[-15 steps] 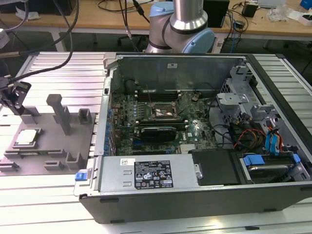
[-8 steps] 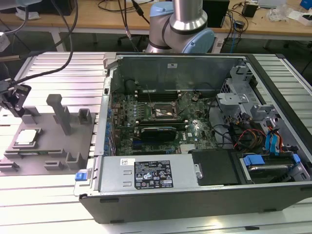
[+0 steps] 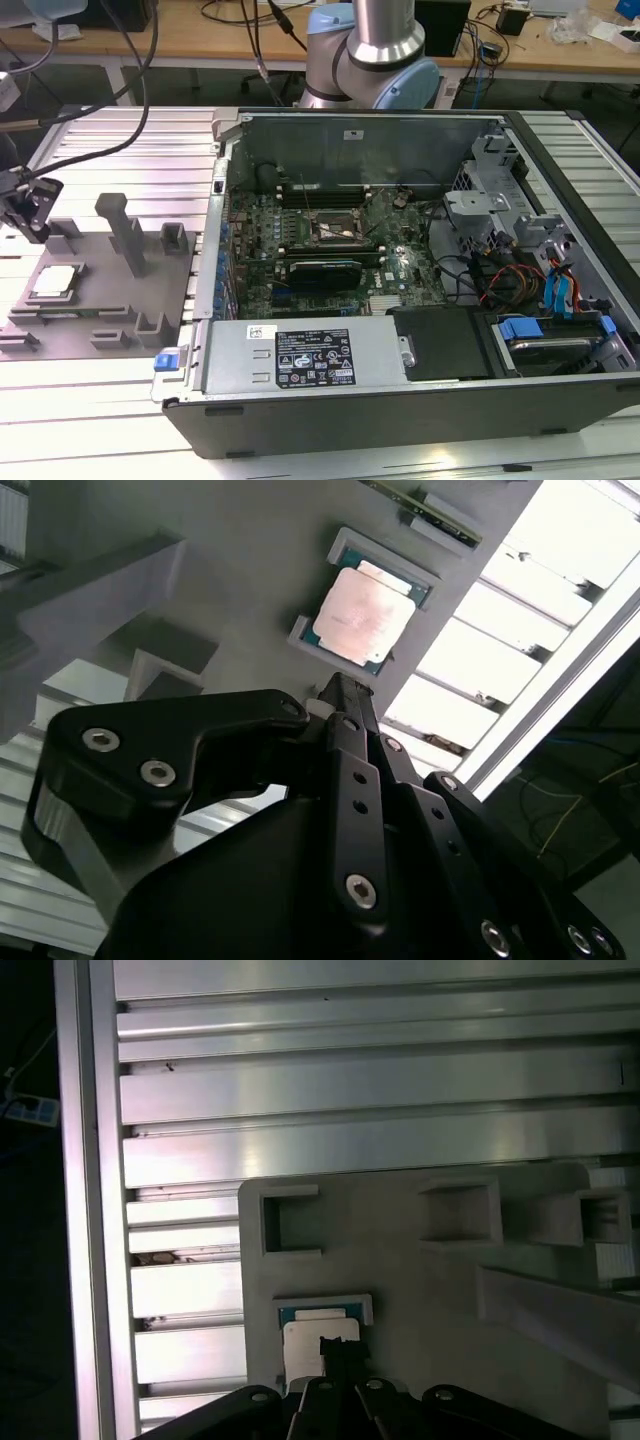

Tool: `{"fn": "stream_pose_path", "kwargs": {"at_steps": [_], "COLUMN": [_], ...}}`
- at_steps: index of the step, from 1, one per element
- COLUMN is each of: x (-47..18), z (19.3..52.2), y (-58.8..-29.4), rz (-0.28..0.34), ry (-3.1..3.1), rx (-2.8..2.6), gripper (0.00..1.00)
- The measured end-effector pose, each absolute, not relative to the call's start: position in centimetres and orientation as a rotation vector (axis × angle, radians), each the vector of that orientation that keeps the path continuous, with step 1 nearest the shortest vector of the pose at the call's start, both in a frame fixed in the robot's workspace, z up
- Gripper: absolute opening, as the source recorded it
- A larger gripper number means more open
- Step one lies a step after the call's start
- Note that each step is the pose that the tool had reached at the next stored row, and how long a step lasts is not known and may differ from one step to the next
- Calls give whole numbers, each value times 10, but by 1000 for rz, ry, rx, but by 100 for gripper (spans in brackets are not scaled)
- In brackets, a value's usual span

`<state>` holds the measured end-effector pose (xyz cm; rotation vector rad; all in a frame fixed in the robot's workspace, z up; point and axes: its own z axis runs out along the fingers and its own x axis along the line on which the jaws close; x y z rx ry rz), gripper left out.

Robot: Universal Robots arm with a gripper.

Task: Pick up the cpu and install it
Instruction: 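Pick up the cpu and move it towards the insertion slot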

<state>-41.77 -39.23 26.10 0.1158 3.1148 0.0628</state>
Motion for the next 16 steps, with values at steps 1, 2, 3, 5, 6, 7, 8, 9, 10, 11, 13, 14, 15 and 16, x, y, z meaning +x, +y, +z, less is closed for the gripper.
{"fn": "stream_pose_path", "kwargs": {"at_steps": [1,2,3,5,6,7,8,9,10,11,13,14,15,16], "x": [-419,-419,-419,-420,-421,-421,-422,-422,-423,-423,-424,-424,-424,-424], "z": [259,258,257,255,253,253,251,250,248,246,244,243,242,241], "y": [-392,-392,-392,-392,-392,-392,-392,-392,-393,-393,-393,-394,-395,-396], "rz": [63,63,63,63,63,63,63,63,63,63,62,63,63,63], "ry": [3115,3115,3115,3115,3115,3115,3115,3115,3116,3117,3120,3121,3122,3124], "rx": [116,116,116,116,116,116,116,116,116,116,116,116,116,116], "gripper": [11,11,11,11,11,11,11,11,11,11,11,11,11,11]}}
